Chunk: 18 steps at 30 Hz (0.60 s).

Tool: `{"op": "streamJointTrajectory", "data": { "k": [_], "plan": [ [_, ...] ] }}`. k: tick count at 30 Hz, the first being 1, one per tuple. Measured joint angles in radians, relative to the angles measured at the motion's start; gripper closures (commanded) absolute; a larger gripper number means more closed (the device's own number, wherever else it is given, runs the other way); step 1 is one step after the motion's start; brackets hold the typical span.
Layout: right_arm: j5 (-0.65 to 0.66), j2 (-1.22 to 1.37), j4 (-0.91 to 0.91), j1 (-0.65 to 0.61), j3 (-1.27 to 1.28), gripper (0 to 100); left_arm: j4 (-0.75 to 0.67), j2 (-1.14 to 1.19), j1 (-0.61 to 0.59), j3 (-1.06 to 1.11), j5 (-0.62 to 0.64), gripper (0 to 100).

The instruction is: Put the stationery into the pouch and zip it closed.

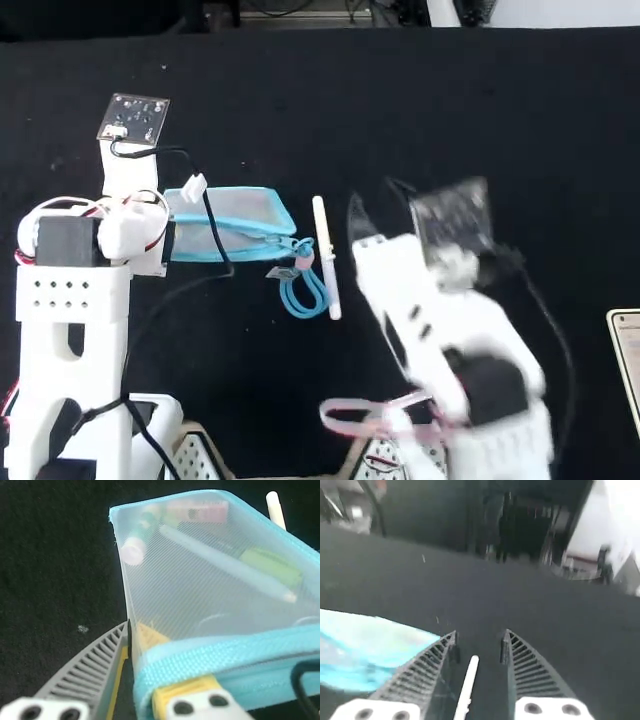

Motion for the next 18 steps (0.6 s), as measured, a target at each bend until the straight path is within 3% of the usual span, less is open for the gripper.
{"op": "streamJointTrajectory", "data": {
  "k": [8, 12, 18],
  "plan": [
    [-0.175, 0.422, -0.393, 0.005, 0.183, 86.9, -0.005, 0.0, 0.0, 0.008, 0.0, 97],
    [-0.259, 0.586, -0.502, 0.005, 0.183, 86.8, -0.006, 0.0, 0.0, 0.009, 0.0, 97],
    [-0.281, 0.712, -0.609, 0.005, 0.183, 86.8, -0.006, 0.0, 0.0, 0.009, 0.0, 97]
  ]
}}
